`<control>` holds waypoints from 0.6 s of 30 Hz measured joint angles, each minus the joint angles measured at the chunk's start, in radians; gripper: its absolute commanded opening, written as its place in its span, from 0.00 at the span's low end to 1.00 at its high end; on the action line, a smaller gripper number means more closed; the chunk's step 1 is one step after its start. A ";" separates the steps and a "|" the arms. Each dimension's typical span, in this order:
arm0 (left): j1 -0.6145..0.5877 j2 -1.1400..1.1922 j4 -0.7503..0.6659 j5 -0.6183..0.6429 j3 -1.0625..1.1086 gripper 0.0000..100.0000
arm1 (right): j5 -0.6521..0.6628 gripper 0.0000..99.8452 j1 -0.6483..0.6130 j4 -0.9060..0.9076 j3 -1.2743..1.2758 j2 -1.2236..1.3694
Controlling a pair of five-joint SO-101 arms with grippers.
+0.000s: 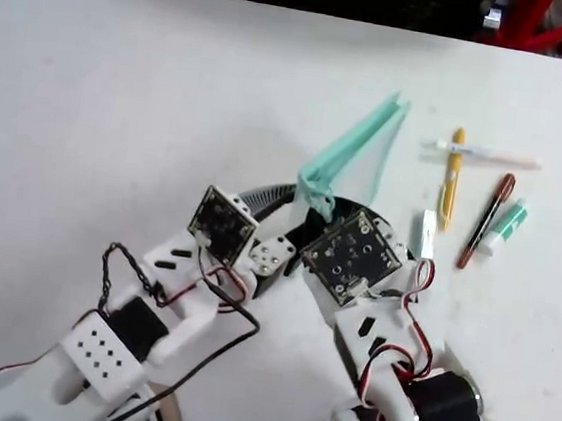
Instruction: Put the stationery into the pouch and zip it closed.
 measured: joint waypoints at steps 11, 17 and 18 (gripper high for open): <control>0.006 0.031 0.155 0.175 -0.071 0.19 | -0.164 0.02 0.012 0.060 -0.078 -0.002; 0.035 0.035 0.135 0.178 -0.071 0.18 | -0.169 0.02 0.012 0.092 -0.100 -0.003; 0.035 0.037 0.133 0.178 -0.071 0.16 | -0.169 0.02 0.012 0.092 -0.100 -0.003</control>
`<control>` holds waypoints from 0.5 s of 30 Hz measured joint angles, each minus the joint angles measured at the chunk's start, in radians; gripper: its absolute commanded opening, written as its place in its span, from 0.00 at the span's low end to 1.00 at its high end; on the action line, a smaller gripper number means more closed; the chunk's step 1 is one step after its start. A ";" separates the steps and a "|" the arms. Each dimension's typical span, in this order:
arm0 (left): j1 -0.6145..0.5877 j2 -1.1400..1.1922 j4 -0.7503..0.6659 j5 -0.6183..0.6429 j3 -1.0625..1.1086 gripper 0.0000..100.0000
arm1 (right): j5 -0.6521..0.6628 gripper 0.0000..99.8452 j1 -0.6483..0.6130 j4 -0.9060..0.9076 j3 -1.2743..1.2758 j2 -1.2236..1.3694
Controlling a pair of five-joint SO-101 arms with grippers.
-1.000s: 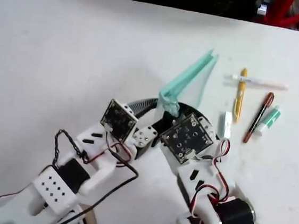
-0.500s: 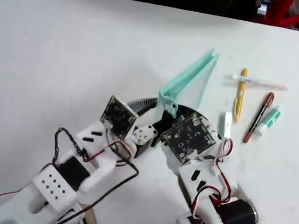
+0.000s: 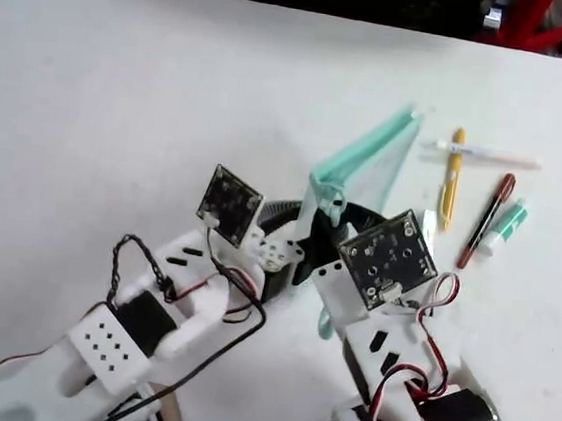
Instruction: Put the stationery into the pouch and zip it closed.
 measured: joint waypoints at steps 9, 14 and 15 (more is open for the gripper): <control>0.061 -0.003 -0.115 -0.160 0.077 0.02 | 0.000 0.02 0.002 0.002 0.000 -0.003; 0.083 -0.015 -0.224 -0.219 0.143 0.02 | 0.000 0.02 0.029 0.005 -0.037 0.002; 0.084 -0.015 -0.239 -0.222 0.146 0.02 | 0.000 0.02 0.041 0.005 -0.052 0.002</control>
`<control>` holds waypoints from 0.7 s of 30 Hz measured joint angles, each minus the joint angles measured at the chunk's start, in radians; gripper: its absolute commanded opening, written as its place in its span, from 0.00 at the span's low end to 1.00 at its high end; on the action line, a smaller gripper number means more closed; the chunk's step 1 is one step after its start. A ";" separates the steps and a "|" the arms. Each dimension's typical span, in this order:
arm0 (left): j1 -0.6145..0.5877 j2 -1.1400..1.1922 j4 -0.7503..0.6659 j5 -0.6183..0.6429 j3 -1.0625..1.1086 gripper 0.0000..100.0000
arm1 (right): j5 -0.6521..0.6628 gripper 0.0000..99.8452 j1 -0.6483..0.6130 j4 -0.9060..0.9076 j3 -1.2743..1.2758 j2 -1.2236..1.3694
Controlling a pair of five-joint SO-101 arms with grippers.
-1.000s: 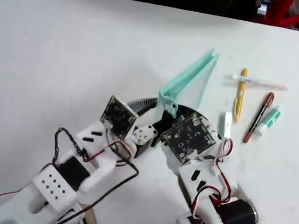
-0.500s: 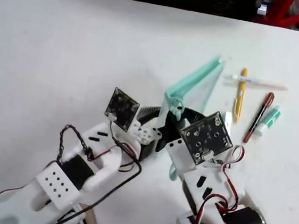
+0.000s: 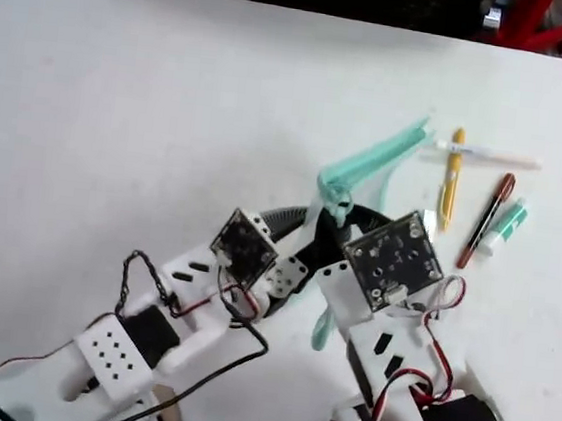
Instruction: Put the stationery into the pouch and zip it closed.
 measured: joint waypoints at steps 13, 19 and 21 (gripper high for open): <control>0.008 -0.003 -0.009 -0.012 0.005 0.02 | 0.012 0.02 0.107 -0.002 -0.064 -0.002; -0.002 -0.003 -0.011 -0.012 0.009 0.02 | 0.184 0.02 0.247 -0.003 -0.074 0.003; -0.002 -0.002 -0.011 -0.015 0.009 0.02 | 0.212 0.02 0.270 -0.005 -0.074 0.002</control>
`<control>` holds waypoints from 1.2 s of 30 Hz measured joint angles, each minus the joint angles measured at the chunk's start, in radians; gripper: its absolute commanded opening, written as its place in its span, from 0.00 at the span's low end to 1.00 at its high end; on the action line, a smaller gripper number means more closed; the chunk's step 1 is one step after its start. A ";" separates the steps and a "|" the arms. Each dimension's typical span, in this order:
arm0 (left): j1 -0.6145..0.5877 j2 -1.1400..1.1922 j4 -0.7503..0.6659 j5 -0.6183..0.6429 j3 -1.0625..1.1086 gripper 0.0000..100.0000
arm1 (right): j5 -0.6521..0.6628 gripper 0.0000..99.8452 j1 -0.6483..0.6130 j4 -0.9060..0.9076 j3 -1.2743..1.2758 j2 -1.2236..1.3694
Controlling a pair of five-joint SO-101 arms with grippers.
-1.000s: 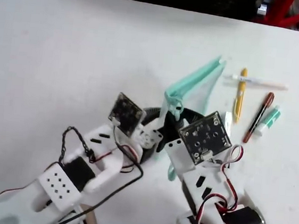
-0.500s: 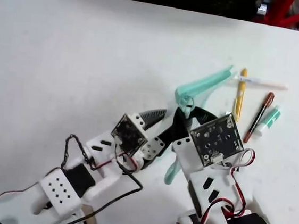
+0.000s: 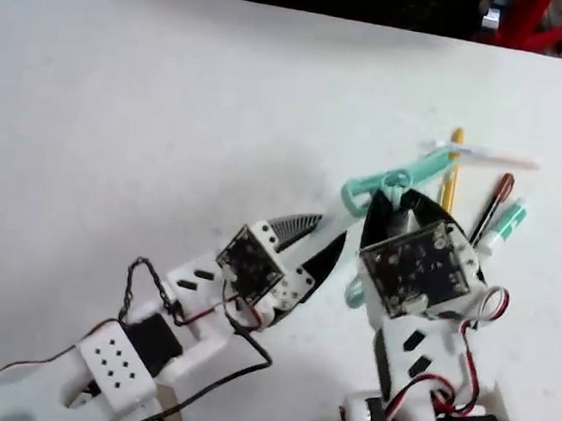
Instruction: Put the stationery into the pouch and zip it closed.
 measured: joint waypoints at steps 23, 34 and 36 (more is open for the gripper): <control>-0.012 -0.002 0.028 0.000 -0.002 0.02 | 0.025 0.02 0.152 -0.160 -0.009 0.210; -0.015 -0.002 0.028 0.000 -0.003 0.02 | 0.077 0.02 0.178 -0.238 -0.011 0.319; -0.017 -0.002 0.028 0.000 -0.003 0.02 | 0.077 0.02 0.186 -0.262 -0.011 0.348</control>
